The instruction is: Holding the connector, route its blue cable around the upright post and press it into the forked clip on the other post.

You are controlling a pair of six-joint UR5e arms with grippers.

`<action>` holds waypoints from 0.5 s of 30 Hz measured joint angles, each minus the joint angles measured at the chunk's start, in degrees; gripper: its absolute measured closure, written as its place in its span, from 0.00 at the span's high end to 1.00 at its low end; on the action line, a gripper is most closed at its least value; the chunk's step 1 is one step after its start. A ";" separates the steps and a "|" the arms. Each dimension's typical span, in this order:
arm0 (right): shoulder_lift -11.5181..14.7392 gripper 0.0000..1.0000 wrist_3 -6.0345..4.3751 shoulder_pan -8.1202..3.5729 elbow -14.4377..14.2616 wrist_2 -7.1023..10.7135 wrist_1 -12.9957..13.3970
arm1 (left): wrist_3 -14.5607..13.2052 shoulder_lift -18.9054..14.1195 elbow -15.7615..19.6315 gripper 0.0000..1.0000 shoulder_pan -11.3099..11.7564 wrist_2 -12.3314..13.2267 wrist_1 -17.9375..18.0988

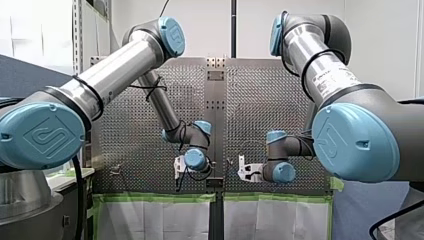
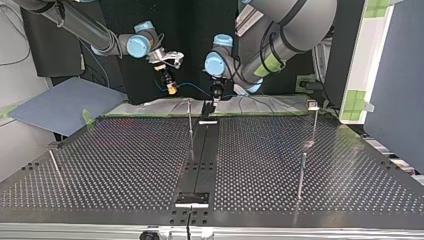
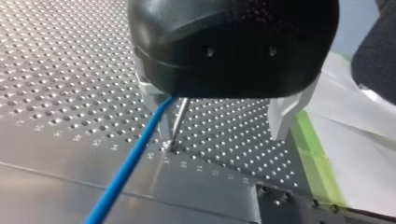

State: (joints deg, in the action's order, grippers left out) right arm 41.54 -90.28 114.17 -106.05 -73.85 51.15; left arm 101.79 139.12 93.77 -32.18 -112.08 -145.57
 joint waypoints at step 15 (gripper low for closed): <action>-0.01 0.00 0.00 -0.50 0.34 0.73 -0.25 | 0.68 0.02 -0.02 0.77 -0.55 -1.83 1.37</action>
State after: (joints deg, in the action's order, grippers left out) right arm 41.53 -90.28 113.67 -105.72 -73.12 50.91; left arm 102.47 139.14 93.76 -32.73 -113.91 -144.20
